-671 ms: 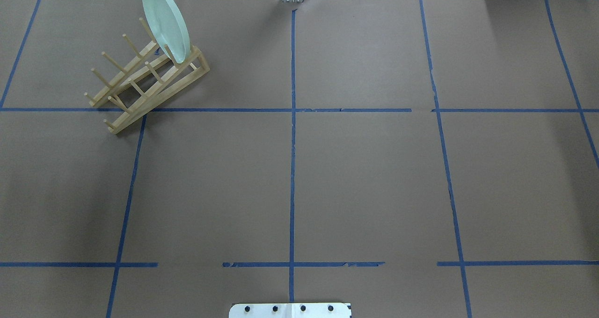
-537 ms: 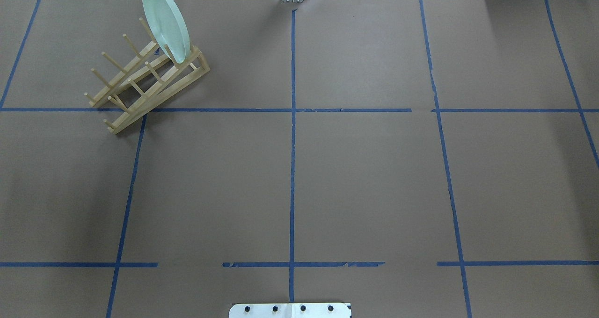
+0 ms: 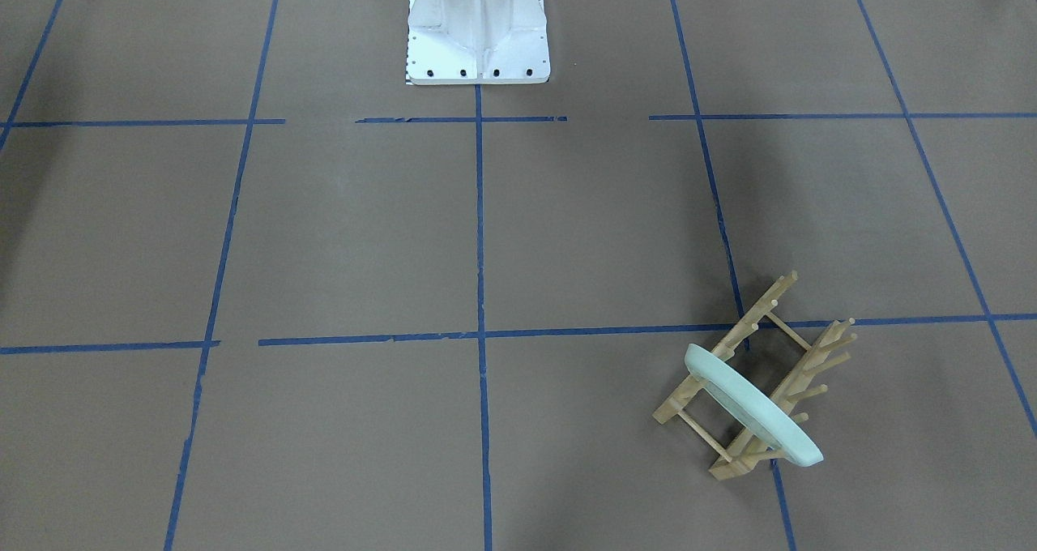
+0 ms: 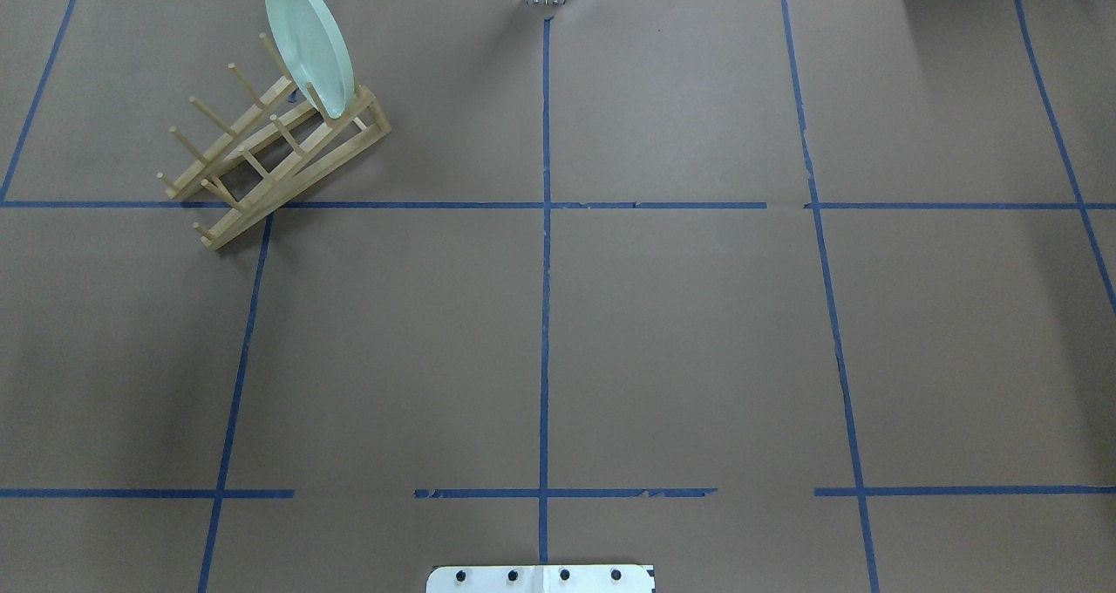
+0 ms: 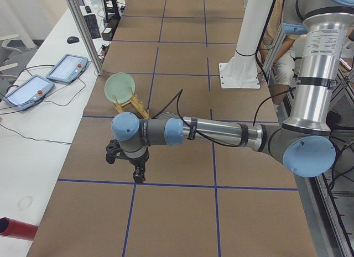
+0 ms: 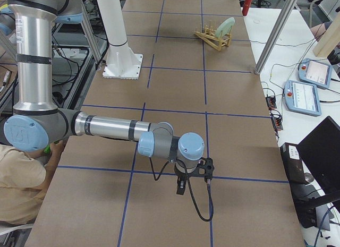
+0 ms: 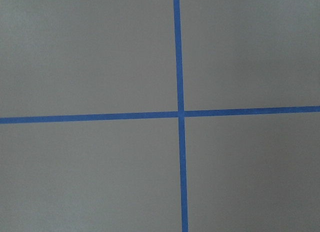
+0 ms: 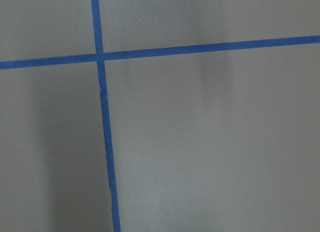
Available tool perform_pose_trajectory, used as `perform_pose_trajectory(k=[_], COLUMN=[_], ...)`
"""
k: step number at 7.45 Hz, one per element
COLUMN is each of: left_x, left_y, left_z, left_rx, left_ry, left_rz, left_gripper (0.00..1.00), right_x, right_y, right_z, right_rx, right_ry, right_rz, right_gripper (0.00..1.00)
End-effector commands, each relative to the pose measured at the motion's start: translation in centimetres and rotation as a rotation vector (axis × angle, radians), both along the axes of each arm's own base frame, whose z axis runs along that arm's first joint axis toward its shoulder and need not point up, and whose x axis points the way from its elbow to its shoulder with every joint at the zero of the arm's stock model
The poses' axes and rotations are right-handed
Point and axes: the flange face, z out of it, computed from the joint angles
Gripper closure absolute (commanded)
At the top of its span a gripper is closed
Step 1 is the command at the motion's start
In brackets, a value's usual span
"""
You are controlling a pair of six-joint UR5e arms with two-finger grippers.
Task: Place plate on table
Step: 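Move the left gripper toward the pale green plate in the wooden rack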
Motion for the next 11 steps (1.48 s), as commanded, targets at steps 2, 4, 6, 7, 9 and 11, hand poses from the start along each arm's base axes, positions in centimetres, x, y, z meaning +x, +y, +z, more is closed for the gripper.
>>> perform_pose_trajectory(k=[2, 4, 6, 7, 9, 11], left_x=[0.5, 5.4, 13.2, 15.6, 23.7, 27.4], left_y=[-0.2, -2.2, -5.0, -7.0, -9.8, -10.7], left_z=[-1.3, -5.8, -12.5, -16.6, -23.8, -26.9], left_rx=[0.083, 0.078, -0.023, -0.056, -0.184, -0.174], left_ry=[0.002, 0.129, 0.243, 0.326, 0.474, 0.64], left_rz=[0.011, -0.102, -0.292, -0.374, -0.491, -0.816], left_gripper=[0.0, 0.0, 0.0, 0.0, 0.0, 0.0], right_x=[0.0, 0.0, 0.0, 0.0, 0.0, 0.0], right_y=[0.0, 0.0, 0.0, 0.0, 0.0, 0.0], right_z=[0.1, 0.1, 0.1, 0.1, 0.1, 0.1], right_rx=[-0.001, -0.001, -0.001, -0.002, -0.002, -0.001], right_ry=[0.0, 0.0, 0.0, 0.0, 0.0, 0.0], right_rz=[0.0, 0.0, 0.0, 0.0, 0.0, 0.0], right_gripper=[0.0, 0.0, 0.0, 0.0, 0.0, 0.0])
